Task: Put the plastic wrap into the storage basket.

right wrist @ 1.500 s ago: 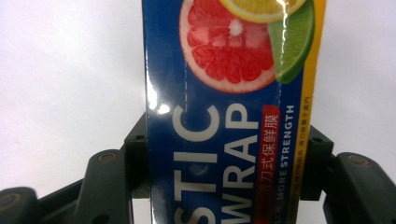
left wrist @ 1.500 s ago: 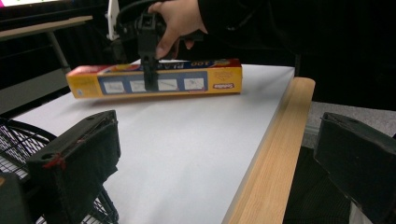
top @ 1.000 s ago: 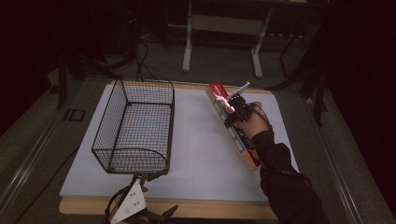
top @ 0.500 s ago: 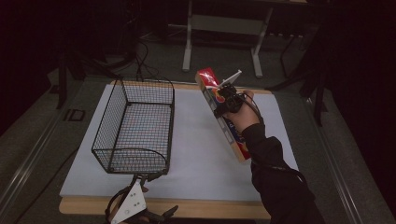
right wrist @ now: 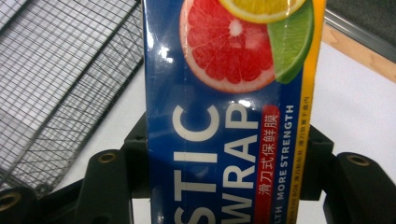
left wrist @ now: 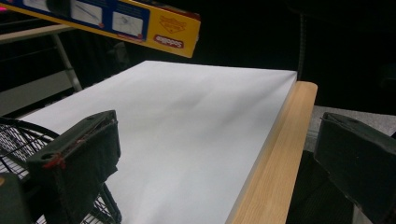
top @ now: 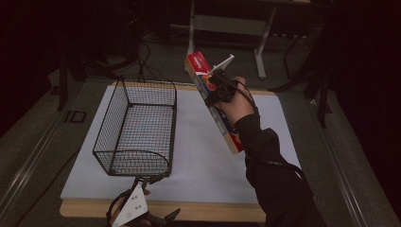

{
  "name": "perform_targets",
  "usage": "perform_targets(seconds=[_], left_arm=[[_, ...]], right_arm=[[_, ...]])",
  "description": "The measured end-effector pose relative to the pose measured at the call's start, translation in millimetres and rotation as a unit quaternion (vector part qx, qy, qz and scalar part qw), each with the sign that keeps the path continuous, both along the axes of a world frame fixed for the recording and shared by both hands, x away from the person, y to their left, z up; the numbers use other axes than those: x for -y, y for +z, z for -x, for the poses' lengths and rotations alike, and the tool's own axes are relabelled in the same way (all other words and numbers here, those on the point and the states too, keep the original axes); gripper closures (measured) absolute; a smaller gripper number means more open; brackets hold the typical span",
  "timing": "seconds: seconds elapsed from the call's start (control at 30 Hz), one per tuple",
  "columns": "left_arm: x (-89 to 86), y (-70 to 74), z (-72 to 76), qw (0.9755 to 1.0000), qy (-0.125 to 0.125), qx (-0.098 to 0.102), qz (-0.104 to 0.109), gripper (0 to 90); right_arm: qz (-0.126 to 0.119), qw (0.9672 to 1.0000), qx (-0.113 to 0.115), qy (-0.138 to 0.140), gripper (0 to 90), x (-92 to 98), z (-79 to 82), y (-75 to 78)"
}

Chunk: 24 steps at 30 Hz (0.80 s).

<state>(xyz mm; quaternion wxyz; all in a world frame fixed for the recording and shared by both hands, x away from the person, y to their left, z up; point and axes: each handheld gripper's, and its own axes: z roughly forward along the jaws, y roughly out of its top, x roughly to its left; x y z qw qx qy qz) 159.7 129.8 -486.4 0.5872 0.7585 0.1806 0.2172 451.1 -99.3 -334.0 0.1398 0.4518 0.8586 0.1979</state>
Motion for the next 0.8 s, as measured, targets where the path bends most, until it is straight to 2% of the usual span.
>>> perform_targets(seconds=[0.13, 0.33, 0.5, 0.8], left_arm=[[0.3, -0.1, 0.2, 1.0, -0.002, 0.0, -0.001, 0.9], [0.4, -0.1, 0.5, 1.0, -0.003, -0.001, -0.002, 0.9], [1.0, -0.3, 1.2, 1.0, -0.005, 0.0, -0.001, 0.9], [0.4, 0.7, 3.1, 1.0, -0.005, 0.004, -0.002, 0.9]], right_arm=[[-0.014, 0.9999, 0.004, 0.001, 39.8, -12.2, 1.1, 5.5], [-0.013, 0.9995, 0.017, 0.022, 39.8, -35.5, 4.3, 12.1], [-0.017, 0.9991, 0.025, 0.028, 39.8, -54.3, 7.9, 18.0], [-0.041, 0.9976, 0.027, 0.048, 39.7, -94.2, 15.9, 24.2]])
